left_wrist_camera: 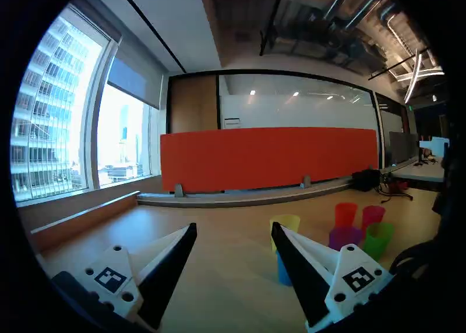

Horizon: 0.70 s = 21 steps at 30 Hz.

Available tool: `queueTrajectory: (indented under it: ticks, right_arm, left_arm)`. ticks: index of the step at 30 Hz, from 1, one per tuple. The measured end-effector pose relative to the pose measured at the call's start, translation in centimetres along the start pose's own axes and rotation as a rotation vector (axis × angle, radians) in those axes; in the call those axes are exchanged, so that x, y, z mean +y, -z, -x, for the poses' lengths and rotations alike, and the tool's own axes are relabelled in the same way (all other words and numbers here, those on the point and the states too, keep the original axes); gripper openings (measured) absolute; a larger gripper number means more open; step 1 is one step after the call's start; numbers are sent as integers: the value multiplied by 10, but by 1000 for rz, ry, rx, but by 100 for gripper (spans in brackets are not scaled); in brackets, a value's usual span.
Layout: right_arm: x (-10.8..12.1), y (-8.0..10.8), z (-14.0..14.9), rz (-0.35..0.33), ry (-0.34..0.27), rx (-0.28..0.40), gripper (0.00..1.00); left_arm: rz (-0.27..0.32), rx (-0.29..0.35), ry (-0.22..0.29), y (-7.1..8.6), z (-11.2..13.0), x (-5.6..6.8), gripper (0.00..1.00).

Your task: Pour water

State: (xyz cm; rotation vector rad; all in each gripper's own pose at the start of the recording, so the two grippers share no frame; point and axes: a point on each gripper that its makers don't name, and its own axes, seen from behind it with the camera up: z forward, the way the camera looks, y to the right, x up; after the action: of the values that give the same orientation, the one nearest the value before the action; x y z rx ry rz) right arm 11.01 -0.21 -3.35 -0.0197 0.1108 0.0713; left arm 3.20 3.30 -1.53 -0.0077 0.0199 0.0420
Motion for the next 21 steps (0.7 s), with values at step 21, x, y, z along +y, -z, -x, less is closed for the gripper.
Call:
queueTrajectory:
  ticks: [21]
  right_arm:
    - [-11, -4, -4, -1, 11, -3, 99]
  left_arm:
    - [-5, -17, 24, -12, 32, -29, 95]
